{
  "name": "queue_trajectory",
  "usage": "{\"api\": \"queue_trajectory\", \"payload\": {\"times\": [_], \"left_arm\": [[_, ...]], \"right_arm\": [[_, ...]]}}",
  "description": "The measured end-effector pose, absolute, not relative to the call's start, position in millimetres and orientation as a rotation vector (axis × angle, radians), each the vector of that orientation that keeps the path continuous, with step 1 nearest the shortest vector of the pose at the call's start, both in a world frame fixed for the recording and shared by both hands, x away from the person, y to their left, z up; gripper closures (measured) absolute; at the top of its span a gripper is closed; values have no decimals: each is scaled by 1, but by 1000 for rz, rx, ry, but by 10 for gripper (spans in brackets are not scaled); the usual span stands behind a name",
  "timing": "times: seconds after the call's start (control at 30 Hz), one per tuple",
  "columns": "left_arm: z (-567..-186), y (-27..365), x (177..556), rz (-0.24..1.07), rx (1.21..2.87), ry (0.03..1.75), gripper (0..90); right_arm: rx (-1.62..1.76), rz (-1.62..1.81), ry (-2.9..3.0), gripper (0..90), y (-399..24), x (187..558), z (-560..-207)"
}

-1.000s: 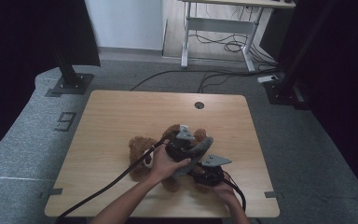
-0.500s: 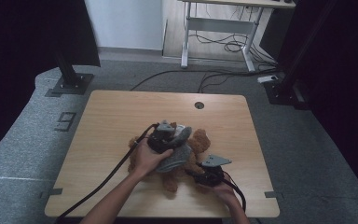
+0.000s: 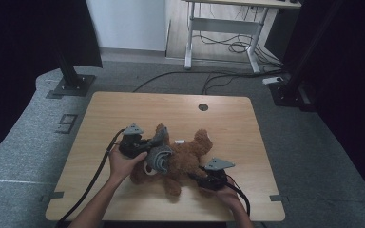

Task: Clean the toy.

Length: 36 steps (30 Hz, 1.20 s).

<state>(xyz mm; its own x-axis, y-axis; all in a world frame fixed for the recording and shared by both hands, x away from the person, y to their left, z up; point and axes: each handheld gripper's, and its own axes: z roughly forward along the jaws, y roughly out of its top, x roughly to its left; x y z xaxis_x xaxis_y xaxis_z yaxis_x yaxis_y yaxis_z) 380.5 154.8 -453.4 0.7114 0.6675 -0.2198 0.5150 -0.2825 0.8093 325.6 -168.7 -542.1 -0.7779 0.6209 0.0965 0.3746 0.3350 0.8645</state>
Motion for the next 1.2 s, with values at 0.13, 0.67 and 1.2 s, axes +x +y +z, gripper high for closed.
{"api": "queue_trajectory", "payload": {"times": [0.13, 0.67, 1.2], "left_arm": [[-454, 160, 377, 204, 1936, 910, 765], [-470, 187, 377, 154, 1869, 973, 774], [-480, 184, 364, 130, 1872, 935, 789]], "right_arm": [[897, 1416, 2351, 573, -168, 325, -542], [896, 1416, 2350, 565, -168, 325, -542], [975, 1515, 2314, 190, -172, 334, -523]]}}
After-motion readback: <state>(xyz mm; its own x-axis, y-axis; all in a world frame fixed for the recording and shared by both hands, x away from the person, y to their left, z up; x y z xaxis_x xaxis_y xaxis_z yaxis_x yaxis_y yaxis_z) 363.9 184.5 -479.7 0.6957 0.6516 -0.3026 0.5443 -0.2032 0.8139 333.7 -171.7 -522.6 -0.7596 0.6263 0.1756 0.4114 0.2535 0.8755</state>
